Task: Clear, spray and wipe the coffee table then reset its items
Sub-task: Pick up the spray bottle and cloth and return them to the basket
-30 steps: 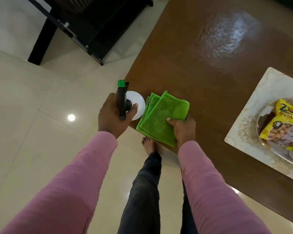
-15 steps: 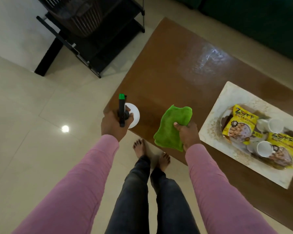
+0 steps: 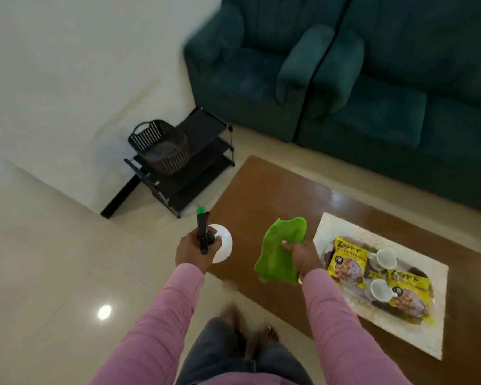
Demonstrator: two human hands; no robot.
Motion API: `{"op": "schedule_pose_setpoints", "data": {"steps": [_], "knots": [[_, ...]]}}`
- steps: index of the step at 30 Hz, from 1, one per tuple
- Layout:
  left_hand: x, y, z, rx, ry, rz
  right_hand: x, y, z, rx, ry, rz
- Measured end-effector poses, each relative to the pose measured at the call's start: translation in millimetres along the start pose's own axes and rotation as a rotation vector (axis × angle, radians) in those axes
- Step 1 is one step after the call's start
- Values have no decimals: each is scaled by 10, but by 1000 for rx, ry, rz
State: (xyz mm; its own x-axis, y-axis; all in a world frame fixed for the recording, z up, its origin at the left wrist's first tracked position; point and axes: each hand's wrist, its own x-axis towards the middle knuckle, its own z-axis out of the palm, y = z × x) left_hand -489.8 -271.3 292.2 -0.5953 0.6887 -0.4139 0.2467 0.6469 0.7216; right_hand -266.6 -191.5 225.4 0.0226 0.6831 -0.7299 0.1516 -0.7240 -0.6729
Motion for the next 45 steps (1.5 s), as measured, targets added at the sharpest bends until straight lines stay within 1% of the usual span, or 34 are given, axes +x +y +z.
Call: {"op": "schedule_pose_setpoints", "data": {"steps": [2, 5, 8, 11, 14, 17, 21, 25, 30, 35, 40, 45], "knots": [[21, 83, -95, -3, 4, 26, 78, -49, 70, 6, -27, -18], [84, 144, -288, -28, 23, 44, -124, -307, 288, -22, -49, -45], [204, 112, -518, -52, 55, 47, -259, -499, 532, -40, -45, -62], [395, 48, -782, -62, 61, 52, -211, -604, 837, -88, -32, -86], [663, -33, -1154, -42, 60, 75, -244, -762, 1286, -105, -44, -107], [960, -82, -1538, -10, 48, 134, -263, -912, 1776, -79, -58, -122], [1295, -125, -1991, 52, 31, 201, -163, -981, 2376, -78, -48, -149], [1612, -113, -2367, 90, 7, 249, -180, -1037, 2891, -75, -55, -136], [1992, -86, -2590, 98, -27, 251, -81, -1136, 3240, -114, -68, -84], [2445, -36, -2684, 92, -87, 230, 259, -1307, 3497, -103, -37, -92], [2995, 134, -2763, 96, -137, 237, 567, -1719, 3841, -50, -38, -88], [3614, 420, -2885, 112, -172, 189, 890, -2178, 4212, -8, -41, -58]]}}
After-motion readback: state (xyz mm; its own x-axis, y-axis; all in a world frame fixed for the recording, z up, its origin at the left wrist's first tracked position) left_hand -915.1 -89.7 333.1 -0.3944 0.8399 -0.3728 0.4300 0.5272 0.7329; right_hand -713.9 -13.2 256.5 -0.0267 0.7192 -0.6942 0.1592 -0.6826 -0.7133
